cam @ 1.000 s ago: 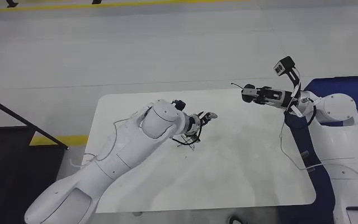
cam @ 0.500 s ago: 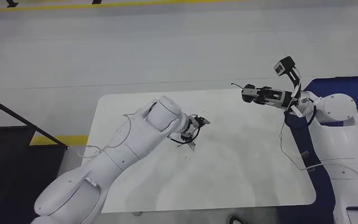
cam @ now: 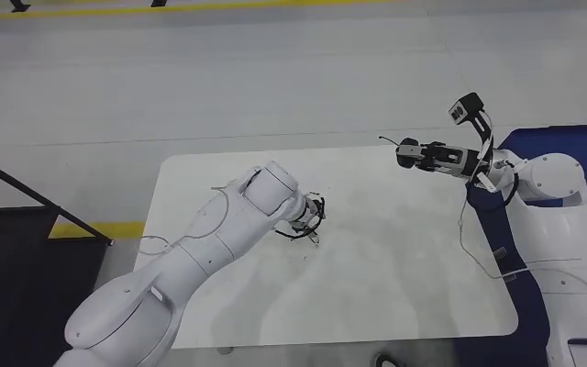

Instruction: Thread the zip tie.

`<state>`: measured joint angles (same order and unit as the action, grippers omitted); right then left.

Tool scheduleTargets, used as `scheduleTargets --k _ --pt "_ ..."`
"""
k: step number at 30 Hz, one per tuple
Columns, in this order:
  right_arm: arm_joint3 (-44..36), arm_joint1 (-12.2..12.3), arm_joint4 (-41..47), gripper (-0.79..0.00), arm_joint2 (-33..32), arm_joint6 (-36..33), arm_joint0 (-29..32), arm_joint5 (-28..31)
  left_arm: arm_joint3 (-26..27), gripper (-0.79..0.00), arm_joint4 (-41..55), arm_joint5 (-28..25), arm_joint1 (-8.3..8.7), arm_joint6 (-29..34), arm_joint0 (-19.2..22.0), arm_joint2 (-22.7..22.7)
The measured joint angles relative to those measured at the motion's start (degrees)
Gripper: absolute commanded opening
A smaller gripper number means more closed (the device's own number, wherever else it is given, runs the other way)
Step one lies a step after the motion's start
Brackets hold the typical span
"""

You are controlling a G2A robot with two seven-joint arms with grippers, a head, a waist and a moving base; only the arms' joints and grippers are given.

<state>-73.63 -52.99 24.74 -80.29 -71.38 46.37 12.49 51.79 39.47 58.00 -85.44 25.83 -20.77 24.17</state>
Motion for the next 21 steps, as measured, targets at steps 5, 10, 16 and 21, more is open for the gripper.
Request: scheduleTargets --k 5,10,16,21 --pt "0.00 0.00 0.00 -0.785 0.00 0.00 0.00 0.00 -3.15 -0.483 1.12 0.00 -1.18 0.72 0.80 -2.27" --pt "0.00 0.00 0.00 -0.785 0.00 0.00 0.00 0.00 -5.78 -0.505 2.30 0.00 -2.68 0.97 1.76 -4.00" --pt "0.00 0.00 0.00 -0.785 0.00 0.00 0.00 0.00 -8.74 -0.520 3.24 0.00 -4.39 0.34 2.77 -5.10" --pt "0.00 0.00 0.00 -0.785 0.00 0.00 0.00 0.00 -11.58 -0.517 3.63 0.00 -5.68 -0.84 3.23 -5.29"
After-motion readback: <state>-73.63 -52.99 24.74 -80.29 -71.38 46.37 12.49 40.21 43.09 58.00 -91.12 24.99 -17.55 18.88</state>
